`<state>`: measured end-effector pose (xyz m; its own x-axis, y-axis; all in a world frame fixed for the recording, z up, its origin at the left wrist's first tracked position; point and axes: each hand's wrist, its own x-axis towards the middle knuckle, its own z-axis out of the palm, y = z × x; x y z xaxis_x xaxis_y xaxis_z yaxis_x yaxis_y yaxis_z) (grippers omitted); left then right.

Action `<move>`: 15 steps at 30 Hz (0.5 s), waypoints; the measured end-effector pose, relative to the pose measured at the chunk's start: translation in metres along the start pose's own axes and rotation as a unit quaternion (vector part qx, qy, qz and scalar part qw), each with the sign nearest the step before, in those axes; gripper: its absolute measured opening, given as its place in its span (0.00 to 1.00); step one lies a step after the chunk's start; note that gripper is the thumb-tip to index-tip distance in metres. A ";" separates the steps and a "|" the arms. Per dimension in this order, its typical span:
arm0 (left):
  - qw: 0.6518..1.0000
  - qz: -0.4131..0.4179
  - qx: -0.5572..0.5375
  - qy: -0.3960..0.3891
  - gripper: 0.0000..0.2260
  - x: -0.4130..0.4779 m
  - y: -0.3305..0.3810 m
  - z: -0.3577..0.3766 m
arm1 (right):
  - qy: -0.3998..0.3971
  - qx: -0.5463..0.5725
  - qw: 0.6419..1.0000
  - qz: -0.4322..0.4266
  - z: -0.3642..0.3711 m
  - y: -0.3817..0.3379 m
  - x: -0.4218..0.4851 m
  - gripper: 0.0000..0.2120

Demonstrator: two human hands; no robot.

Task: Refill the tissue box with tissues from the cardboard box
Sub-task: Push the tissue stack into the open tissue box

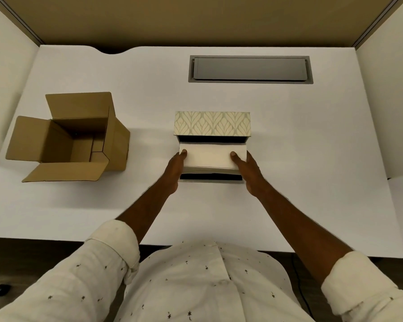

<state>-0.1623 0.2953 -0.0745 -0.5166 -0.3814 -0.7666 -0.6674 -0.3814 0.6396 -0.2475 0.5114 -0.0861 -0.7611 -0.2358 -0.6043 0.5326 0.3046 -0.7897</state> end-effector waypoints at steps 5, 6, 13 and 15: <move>0.999 0.027 0.046 -0.002 0.22 -0.001 -0.004 0.000 | -0.018 0.017 1.000 0.003 -0.002 0.003 -0.001 0.29; 0.998 0.033 0.055 -0.004 0.22 -0.001 -0.005 0.000 | -0.020 0.021 1.000 0.004 -0.002 0.003 -0.001 0.29; 0.996 0.042 0.076 -0.003 0.23 -0.001 -0.007 -0.002 | -0.004 0.036 0.999 0.012 0.002 0.000 -0.001 0.26; 0.995 0.050 0.086 0.002 0.22 -0.001 -0.007 -0.002 | 0.012 0.046 0.999 0.017 0.004 -0.001 -0.001 0.25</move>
<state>-0.1558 0.2966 -0.0782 -0.5840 -0.4131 -0.6988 -0.6943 -0.1920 0.6936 -0.2456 0.5072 -0.0853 -0.7501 -0.2052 -0.6287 0.5888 0.2257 -0.7762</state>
